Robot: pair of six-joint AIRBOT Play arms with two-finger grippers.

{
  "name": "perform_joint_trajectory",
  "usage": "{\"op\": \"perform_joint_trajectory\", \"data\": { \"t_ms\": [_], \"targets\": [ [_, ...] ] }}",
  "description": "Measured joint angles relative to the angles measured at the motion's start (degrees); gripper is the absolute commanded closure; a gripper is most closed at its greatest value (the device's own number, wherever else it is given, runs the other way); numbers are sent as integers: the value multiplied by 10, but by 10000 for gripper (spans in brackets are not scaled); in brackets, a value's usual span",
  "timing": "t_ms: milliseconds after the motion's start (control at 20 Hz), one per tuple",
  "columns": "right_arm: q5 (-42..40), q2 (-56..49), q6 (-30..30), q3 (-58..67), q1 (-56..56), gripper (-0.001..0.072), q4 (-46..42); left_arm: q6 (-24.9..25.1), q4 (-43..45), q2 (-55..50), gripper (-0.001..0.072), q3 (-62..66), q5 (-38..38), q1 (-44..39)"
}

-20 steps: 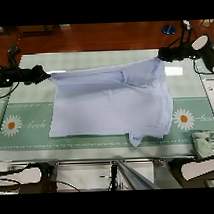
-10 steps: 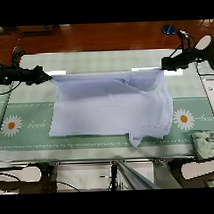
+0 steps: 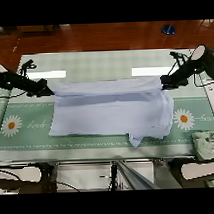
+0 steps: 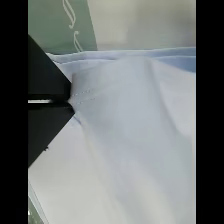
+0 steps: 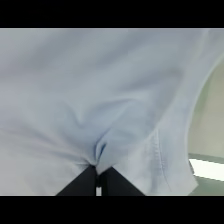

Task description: Fold the shirts.

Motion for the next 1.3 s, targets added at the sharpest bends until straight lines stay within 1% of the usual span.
{"op": "perform_joint_trajectory", "data": {
  "t_ms": [100,150,200,250,300,350,400,450,500,550,650,750,900,1000,1150,1300],
  "targets": [
    [-8,0,4,-17,4,675,0,-3,2,-8,680,-2,7,-2],
    [-10,0,5,-23,5,637,0,-4,3,-11,637,-2,8,-2],
    [-12,0,8,-26,6,504,0,-3,3,-14,527,-3,8,-2],
    [-13,1,9,-29,7,419,-1,-3,4,-15,458,-1,7,-2],
    [-11,4,5,-31,7,387,0,1,4,-16,442,6,5,-1],
    [-5,11,-6,-31,6,339,1,5,4,-16,442,17,-7,3],
    [4,21,-18,-31,3,265,1,10,5,-13,438,32,-21,12],
    [16,34,-30,-31,-5,239,-2,15,6,-7,368,45,-30,24],
    [28,49,-39,-32,-16,221,-11,20,6,3,214,56,-49,39],
    [43,66,-45,-38,-35,221,-15,25,7,16,165,57,-67,57],
    [65,102,-56,-74,-82,223,-3,32,7,49,164,29,-88,95],
    [74,145,-75,-142,-135,223,31,40,8,90,164,-33,-97,135],
    [57,218,-112,-270,-203,223,104,64,8,146,164,-143,-101,193],
    [45,257,-131,-343,-228,223,132,81,8,169,163,-208,-101,221],
    [32,301,-151,-432,-247,223,158,104,8,184,163,-277,-102,240],
    [27,321,-161,-477,-254,223,171,122,8,190,154,-311,-108,246]
  ]
}}
